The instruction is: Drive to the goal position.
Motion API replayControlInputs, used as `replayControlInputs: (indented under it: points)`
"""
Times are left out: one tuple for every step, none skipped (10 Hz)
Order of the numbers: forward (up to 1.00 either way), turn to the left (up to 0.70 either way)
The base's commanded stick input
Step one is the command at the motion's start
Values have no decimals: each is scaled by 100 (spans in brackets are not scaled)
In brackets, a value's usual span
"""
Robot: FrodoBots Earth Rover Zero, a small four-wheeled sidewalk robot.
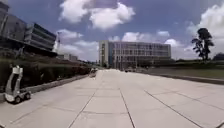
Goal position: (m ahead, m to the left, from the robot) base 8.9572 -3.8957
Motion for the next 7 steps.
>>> replayControlInputs:
  points:
    - [50, 0]
    - [50, 0]
    - [50, 0]
    - [50, 0]
    - [50, 0]
    - [50, 0]
    - [50, 0]
